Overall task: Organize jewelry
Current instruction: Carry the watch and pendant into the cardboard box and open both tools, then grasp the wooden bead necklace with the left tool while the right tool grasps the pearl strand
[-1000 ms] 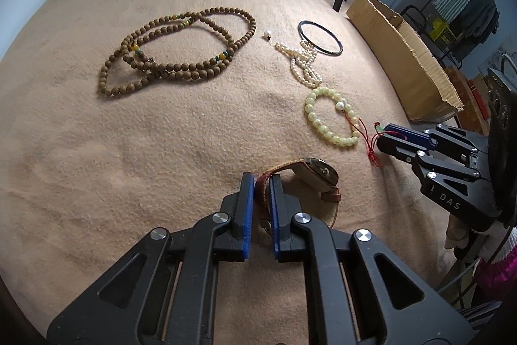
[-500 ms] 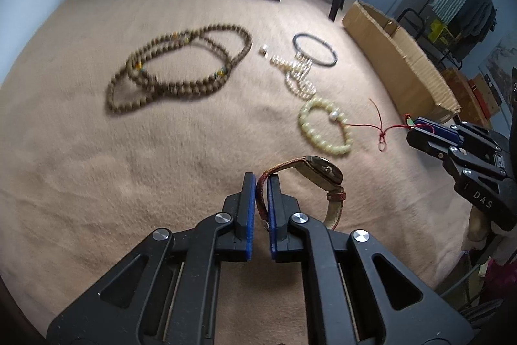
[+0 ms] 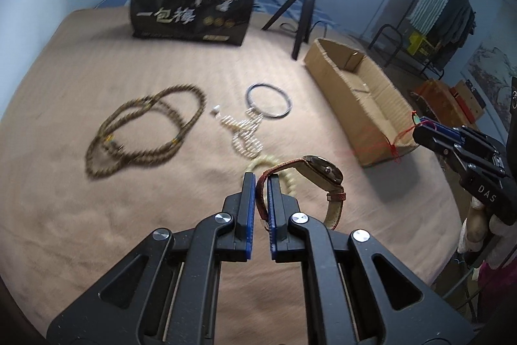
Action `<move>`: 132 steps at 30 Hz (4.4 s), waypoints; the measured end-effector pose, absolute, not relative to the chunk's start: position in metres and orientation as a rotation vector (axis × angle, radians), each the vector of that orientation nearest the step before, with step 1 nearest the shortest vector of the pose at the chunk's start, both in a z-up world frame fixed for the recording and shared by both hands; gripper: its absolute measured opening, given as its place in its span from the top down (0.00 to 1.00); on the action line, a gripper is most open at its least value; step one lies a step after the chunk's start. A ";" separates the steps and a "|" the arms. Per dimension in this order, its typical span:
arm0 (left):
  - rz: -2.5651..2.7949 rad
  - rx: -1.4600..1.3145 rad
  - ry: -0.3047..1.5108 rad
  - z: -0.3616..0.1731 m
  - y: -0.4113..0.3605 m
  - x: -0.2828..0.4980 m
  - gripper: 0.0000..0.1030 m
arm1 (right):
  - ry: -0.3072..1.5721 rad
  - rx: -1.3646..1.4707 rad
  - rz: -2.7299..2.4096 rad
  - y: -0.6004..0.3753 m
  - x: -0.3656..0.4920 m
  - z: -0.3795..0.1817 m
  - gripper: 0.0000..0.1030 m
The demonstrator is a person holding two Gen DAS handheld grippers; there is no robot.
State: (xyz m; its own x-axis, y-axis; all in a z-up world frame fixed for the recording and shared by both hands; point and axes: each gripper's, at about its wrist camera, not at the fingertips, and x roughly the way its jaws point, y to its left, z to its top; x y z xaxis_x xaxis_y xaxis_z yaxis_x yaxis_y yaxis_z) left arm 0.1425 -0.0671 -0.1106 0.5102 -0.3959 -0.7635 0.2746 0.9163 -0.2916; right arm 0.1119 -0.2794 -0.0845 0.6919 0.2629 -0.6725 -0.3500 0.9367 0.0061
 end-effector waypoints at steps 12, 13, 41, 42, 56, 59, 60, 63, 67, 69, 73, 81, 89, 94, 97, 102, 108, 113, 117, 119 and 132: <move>-0.507 -0.116 0.901 -0.089 -0.144 0.180 0.95 | 0.709 -0.067 0.214 -0.352 0.127 -0.075 0.86; -0.516 -0.117 0.899 -0.088 -0.151 0.185 0.95 | 0.713 -0.060 0.204 -0.359 0.129 -0.077 0.86; -0.545 -0.080 0.936 -0.108 -0.253 0.242 0.95 | 0.792 0.043 0.107 -0.429 0.154 -0.122 0.85; -0.545 -0.078 0.937 -0.108 -0.254 0.242 0.95 | 0.793 0.047 0.106 -0.430 0.154 -0.122 0.85; -0.539 -0.053 0.917 -0.101 -0.251 0.236 0.83 | 0.784 0.070 0.105 -0.427 0.148 -0.119 0.57; -0.535 -0.055 0.914 -0.099 -0.247 0.234 0.83 | 0.781 0.071 0.100 -0.425 0.146 -0.116 0.57; -0.534 -0.056 0.912 -0.099 -0.246 0.233 0.83 | 0.781 0.071 0.098 -0.425 0.145 -0.116 0.57; -0.526 -0.056 0.908 -0.095 -0.241 0.231 0.83 | 0.780 0.071 0.093 -0.422 0.143 -0.113 0.57; -0.512 -0.056 0.894 -0.088 -0.230 0.227 0.83 | 0.777 0.067 0.086 -0.419 0.139 -0.110 0.57; -0.508 -0.060 0.888 -0.084 -0.223 0.224 0.83 | 0.774 0.061 0.081 -0.416 0.137 -0.107 0.57; -0.490 -0.059 0.869 -0.075 -0.206 0.218 0.83 | 0.767 0.062 0.083 -0.408 0.130 -0.100 0.50; -0.405 -0.051 0.819 -0.063 -0.150 0.206 0.44 | 0.753 0.037 0.138 -0.374 0.121 -0.086 0.41; -0.295 -0.053 0.832 -0.072 -0.068 0.203 0.44 | 0.764 0.009 0.218 -0.328 0.123 -0.084 0.36; -0.230 -0.078 0.859 -0.084 -0.022 0.201 0.44 | 0.783 -0.022 0.268 -0.298 0.128 -0.088 0.36; -0.193 -0.101 0.885 -0.096 0.004 0.201 0.44 | 0.800 -0.038 0.295 -0.281 0.133 -0.093 0.36; -0.161 -0.132 0.929 -0.114 0.034 0.204 0.44 | 0.834 -0.064 0.329 -0.257 0.139 -0.105 0.36; -0.151 -0.162 0.979 -0.136 0.054 0.210 0.44 | 0.878 -0.063 0.358 -0.238 0.148 -0.119 0.36; -0.160 -0.201 1.010 -0.151 0.063 0.218 0.44 | 0.911 -0.048 0.374 -0.226 0.163 -0.125 0.36; -0.178 -0.232 1.038 -0.161 0.067 0.225 0.44 | 0.933 -0.045 0.396 -0.215 0.176 -0.130 0.36; -0.186 -0.234 1.051 -0.165 0.067 0.230 0.44 | 0.951 -0.036 0.407 -0.209 0.185 -0.135 0.36; -0.190 -0.164 1.101 -0.190 0.053 0.260 0.44 | 1.049 0.036 0.419 -0.190 0.227 -0.170 0.36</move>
State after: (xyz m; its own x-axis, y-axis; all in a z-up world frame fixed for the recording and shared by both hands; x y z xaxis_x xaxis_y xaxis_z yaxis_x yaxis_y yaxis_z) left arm 0.2603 0.0526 -0.1899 0.4394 -0.2334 -0.8675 0.0715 0.9717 -0.2252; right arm 0.2265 -0.1905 -0.1696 0.4271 0.3524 -0.8327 -0.3182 0.9206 0.2264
